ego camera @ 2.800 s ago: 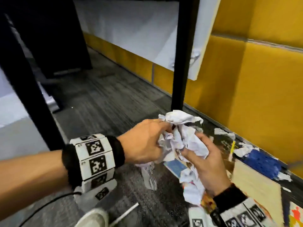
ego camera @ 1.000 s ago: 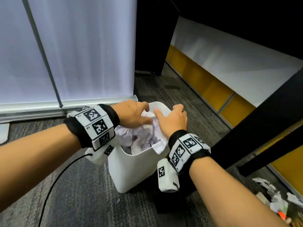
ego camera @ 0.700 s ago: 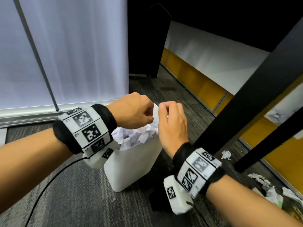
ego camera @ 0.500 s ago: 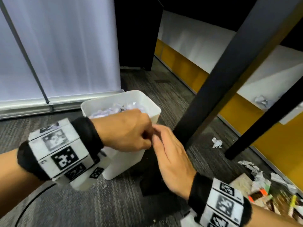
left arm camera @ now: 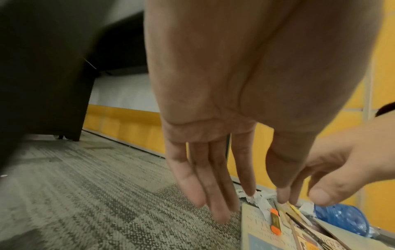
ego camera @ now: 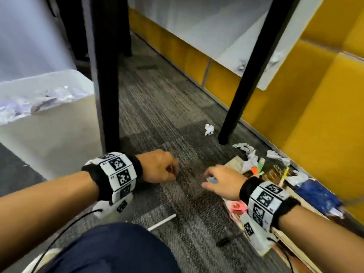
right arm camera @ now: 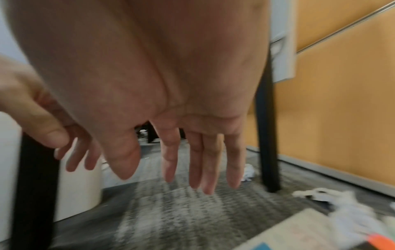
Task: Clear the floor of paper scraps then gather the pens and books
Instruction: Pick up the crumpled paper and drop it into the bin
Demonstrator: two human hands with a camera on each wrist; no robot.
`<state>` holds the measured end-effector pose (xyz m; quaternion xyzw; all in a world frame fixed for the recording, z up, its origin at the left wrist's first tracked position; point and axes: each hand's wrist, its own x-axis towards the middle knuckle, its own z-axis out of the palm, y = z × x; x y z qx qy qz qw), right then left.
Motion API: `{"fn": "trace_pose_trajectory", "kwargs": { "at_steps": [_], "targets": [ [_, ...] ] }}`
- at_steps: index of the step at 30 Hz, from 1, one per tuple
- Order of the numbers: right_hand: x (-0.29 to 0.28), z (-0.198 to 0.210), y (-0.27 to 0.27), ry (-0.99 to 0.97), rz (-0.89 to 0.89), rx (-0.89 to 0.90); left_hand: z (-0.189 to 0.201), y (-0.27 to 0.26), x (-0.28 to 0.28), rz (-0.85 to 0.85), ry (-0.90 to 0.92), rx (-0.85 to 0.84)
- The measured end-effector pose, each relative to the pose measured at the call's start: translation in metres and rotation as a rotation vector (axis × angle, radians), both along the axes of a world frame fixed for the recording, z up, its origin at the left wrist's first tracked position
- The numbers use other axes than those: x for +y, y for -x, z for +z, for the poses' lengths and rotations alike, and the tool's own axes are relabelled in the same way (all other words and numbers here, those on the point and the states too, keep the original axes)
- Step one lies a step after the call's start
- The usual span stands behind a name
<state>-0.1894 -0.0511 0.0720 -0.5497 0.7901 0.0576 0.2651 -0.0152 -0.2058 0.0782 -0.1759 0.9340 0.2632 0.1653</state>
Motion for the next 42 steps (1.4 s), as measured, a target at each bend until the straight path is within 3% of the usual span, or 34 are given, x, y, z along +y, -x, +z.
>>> {"fn": "trace_pose_trajectory", "kwargs": {
  "at_steps": [6, 12, 18, 22, 25, 33, 37, 39, 42],
  "targets": [
    [0.054, 0.001, 0.074, -0.09, -0.248, -0.008, -0.014, 0.099, 0.009, 0.014, 0.06, -0.011],
    [0.079, -0.007, 0.127, -0.019, -0.473, 0.033, -0.041, 0.188, -0.003, -0.002, 0.148, -0.045],
    [0.074, -0.046, 0.178, -0.06, -0.569, 0.12, -0.103, 0.27, -0.043, 0.049, 0.269, -0.085],
    [0.053, -0.066, 0.209, -0.086, -0.62, 0.116, -0.145, 0.313, -0.081, 0.186, 0.24, -0.172],
    [0.034, -0.077, 0.226, -0.128, -0.635, 0.138, -0.161, 0.334, -0.111, 0.266, 0.203, -0.182],
    [-0.019, -0.114, 0.265, -0.127, -0.587, 0.082, -0.189, 0.388, -0.151, 0.138, 0.256, -0.115],
    [-0.046, -0.149, 0.29, -0.038, -0.656, 0.111, -0.211, 0.391, -0.15, 0.044, 0.353, -0.116],
    [-0.057, -0.163, 0.298, 0.019, -0.673, 0.121, -0.212, 0.38, -0.142, 0.123, 0.377, -0.042],
    [-0.071, -0.18, 0.308, 0.008, -0.612, 0.112, -0.2, 0.352, -0.114, 0.332, 0.206, 0.056]
  ]
}}
